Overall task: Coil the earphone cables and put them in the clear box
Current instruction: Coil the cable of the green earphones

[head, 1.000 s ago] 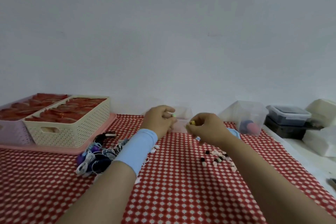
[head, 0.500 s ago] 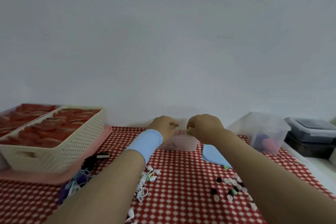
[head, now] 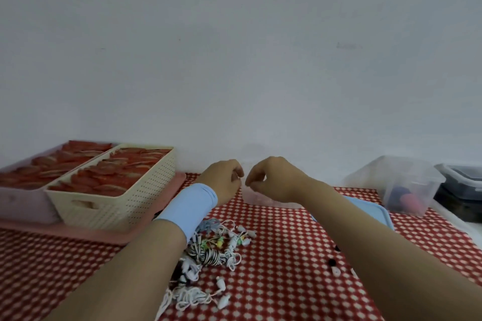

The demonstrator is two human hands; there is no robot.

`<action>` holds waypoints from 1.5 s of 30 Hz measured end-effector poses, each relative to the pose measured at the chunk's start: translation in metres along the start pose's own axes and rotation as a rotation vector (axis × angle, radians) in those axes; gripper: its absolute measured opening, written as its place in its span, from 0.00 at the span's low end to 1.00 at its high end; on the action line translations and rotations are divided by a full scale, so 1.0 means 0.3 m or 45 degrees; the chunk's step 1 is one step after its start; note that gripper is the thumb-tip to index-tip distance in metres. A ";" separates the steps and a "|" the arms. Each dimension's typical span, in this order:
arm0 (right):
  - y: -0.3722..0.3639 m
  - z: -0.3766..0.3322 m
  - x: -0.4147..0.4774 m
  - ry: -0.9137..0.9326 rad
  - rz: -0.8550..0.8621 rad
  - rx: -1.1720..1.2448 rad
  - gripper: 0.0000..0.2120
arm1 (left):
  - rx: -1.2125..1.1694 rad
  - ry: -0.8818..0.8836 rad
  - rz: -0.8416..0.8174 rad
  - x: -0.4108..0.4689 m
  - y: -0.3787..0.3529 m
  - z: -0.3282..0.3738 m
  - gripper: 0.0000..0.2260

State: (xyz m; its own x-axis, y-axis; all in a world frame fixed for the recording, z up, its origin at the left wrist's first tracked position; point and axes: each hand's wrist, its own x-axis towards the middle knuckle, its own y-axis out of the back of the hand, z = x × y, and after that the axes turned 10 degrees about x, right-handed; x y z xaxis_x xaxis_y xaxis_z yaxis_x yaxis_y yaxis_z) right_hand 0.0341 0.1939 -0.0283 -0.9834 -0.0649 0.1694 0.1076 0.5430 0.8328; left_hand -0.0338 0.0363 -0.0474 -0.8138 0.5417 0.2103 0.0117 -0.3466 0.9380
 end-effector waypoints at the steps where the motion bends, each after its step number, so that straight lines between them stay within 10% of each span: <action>1: -0.017 -0.018 -0.003 -0.020 -0.063 0.005 0.09 | 0.030 0.015 -0.048 -0.021 0.004 -0.016 0.08; 9: -0.172 -0.151 -0.023 0.000 -0.364 0.062 0.09 | 0.178 -0.049 -0.440 -0.188 0.074 -0.125 0.03; 19: -0.268 -0.239 -0.020 -0.109 -0.413 -0.364 0.10 | 0.174 -0.105 -0.411 -0.282 0.139 -0.217 0.09; 37: -0.112 -0.371 -0.104 -0.262 0.061 1.130 0.04 | -0.326 0.016 -0.176 -0.381 0.224 -0.157 0.07; 45: 0.013 -0.378 -0.204 -0.260 0.197 1.372 0.11 | -0.164 0.038 -0.234 -0.379 0.208 -0.041 0.26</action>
State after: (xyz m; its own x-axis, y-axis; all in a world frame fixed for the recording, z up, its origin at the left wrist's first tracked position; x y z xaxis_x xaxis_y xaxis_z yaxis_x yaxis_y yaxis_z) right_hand 0.1113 0.1049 0.0244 -0.9865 0.1525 0.0592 0.1460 0.9841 -0.1012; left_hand 0.0523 -0.0564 -0.0162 -0.8122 0.5827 0.0288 -0.2114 -0.3400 0.9164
